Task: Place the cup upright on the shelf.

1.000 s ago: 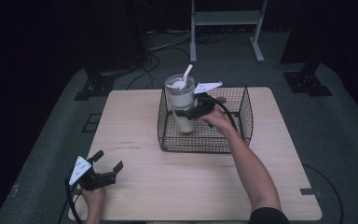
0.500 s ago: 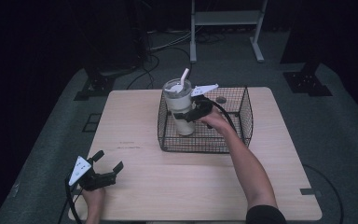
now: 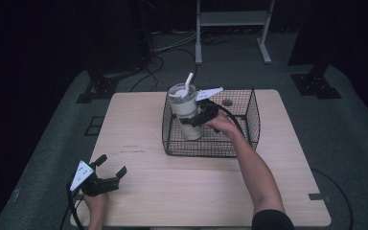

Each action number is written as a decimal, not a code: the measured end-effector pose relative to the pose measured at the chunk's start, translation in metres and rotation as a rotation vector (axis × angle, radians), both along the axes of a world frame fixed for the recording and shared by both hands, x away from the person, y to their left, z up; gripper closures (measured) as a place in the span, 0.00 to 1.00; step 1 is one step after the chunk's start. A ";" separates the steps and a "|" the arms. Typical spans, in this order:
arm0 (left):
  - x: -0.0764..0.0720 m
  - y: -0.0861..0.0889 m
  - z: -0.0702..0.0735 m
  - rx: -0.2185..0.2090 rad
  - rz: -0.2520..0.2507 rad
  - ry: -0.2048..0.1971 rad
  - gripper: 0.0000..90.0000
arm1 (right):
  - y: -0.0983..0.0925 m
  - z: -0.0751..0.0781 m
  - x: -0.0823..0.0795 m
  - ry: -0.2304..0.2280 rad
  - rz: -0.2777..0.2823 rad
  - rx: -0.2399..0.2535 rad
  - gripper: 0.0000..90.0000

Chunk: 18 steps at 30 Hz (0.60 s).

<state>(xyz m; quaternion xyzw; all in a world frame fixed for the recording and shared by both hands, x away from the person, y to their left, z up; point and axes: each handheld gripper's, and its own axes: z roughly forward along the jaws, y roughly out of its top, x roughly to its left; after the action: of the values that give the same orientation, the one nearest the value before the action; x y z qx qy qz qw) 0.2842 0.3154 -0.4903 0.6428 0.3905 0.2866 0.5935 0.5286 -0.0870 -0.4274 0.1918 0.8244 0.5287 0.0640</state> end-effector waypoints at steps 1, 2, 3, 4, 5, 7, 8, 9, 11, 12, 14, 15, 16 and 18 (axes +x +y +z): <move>0.000 0.000 0.000 0.000 -0.001 0.000 0.00 | -0.001 0.000 0.000 -0.002 -0.001 -0.002 0.10; 0.000 0.000 0.000 0.000 0.000 0.000 0.00 | -0.001 0.000 0.000 -0.005 -0.001 -0.005 0.10; 0.000 0.000 0.000 0.000 0.000 0.001 0.00 | -0.002 -0.001 0.000 -0.010 0.002 -0.004 0.10; 0.000 0.000 0.000 0.000 0.000 0.001 0.00 | -0.002 -0.001 0.000 -0.010 0.002 -0.004 0.10; 0.000 0.000 0.000 0.000 -0.002 -0.001 0.00 | -0.004 -0.001 0.000 -0.011 0.000 -0.007 0.10; 0.000 0.000 0.000 -0.001 -0.003 0.000 0.00 | -0.005 -0.001 0.000 -0.018 0.002 -0.008 0.10; 0.000 0.000 0.000 -0.001 -0.003 0.001 0.00 | -0.005 -0.002 0.000 -0.018 -0.002 -0.004 0.10; 0.000 0.000 0.000 -0.002 -0.003 0.001 0.00 | -0.006 -0.002 0.001 -0.020 -0.005 -0.003 0.10; 0.000 0.000 0.000 -0.001 -0.004 0.000 0.00 | -0.005 -0.002 0.000 -0.028 -0.012 -0.004 0.10; 0.000 0.000 0.000 -0.001 -0.004 0.000 0.00 | -0.005 -0.002 0.000 -0.028 -0.012 -0.004 0.10; 0.000 0.000 0.000 -0.001 -0.005 0.000 0.00 | -0.004 -0.003 0.000 -0.054 -0.012 -0.014 0.10; 0.000 0.000 0.000 0.000 -0.005 0.001 0.00 | -0.004 -0.003 0.000 -0.056 -0.010 -0.014 0.10; 0.000 0.000 0.000 0.000 -0.005 0.001 0.00 | -0.004 -0.003 0.000 -0.056 -0.010 -0.014 0.10; 0.000 0.000 0.000 -0.001 -0.006 0.000 0.00 | -0.006 -0.004 0.000 -0.052 -0.010 -0.005 0.10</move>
<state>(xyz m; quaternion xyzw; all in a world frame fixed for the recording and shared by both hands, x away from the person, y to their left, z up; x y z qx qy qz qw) 0.2845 0.3151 -0.4905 0.6438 0.3884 0.2847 0.5946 0.5282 -0.0926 -0.4310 0.1822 0.8228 0.5310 0.0885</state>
